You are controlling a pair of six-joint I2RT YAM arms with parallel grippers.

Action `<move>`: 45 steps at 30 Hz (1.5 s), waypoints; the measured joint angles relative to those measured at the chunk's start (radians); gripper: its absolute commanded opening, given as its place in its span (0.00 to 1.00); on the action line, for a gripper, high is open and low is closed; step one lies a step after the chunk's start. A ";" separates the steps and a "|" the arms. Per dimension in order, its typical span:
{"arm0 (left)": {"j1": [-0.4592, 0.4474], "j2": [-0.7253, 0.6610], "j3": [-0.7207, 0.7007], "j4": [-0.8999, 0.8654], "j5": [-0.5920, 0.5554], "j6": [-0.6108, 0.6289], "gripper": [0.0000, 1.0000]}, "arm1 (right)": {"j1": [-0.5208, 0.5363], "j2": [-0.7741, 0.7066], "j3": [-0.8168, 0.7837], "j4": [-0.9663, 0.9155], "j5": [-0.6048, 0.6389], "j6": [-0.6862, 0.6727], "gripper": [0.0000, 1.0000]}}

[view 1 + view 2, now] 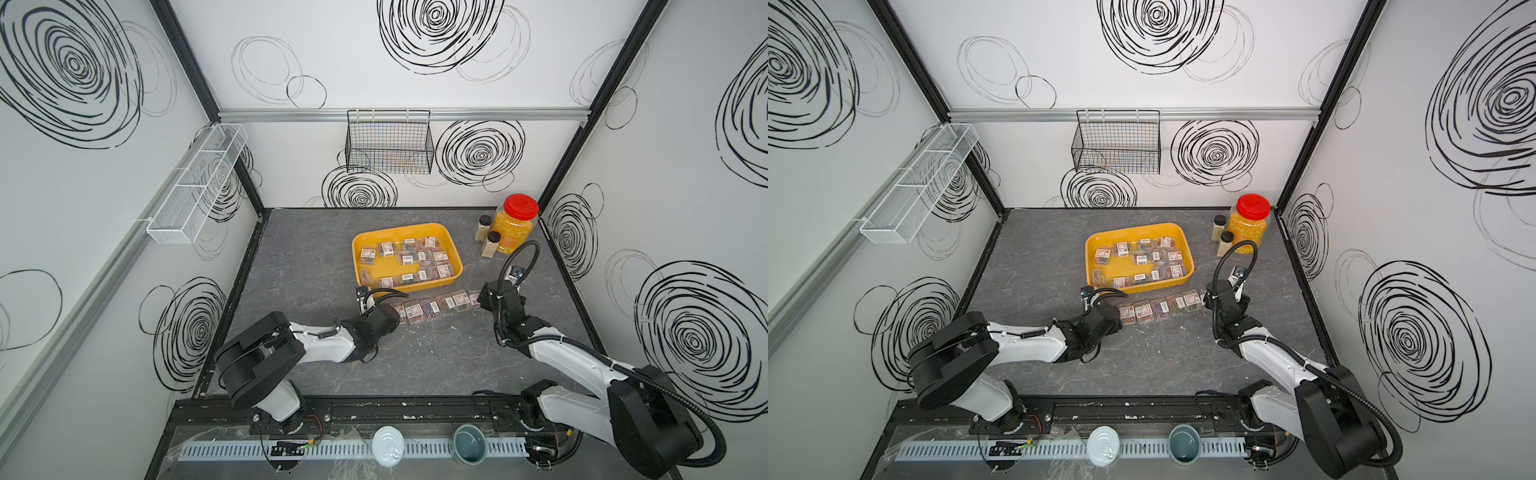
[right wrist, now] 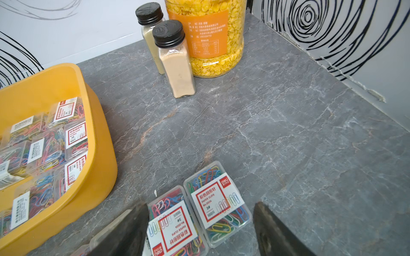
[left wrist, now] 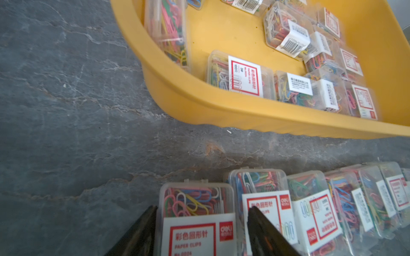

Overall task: Take the paper clips out of the storage box
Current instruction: Place the boxed paper clips at the center of the board, then pick up the boxed paper clips from the storage box.

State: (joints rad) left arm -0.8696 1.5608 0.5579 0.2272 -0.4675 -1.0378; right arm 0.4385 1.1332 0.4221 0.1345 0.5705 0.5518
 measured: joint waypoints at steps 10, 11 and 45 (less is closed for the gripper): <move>-0.012 -0.002 -0.020 0.050 0.023 -0.009 0.67 | 0.000 0.001 0.000 -0.001 0.000 0.000 0.77; -0.014 -0.008 -0.026 0.053 0.022 -0.014 0.67 | 0.000 0.001 0.000 0.000 0.000 0.000 0.77; 0.243 -0.023 0.612 -0.527 -0.089 0.392 0.62 | 0.011 0.034 0.003 -0.003 0.011 0.000 0.76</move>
State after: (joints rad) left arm -0.6270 1.5379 1.1698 -0.3000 -0.5564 -0.6456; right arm 0.4500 1.1671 0.4248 0.1314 0.5819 0.5518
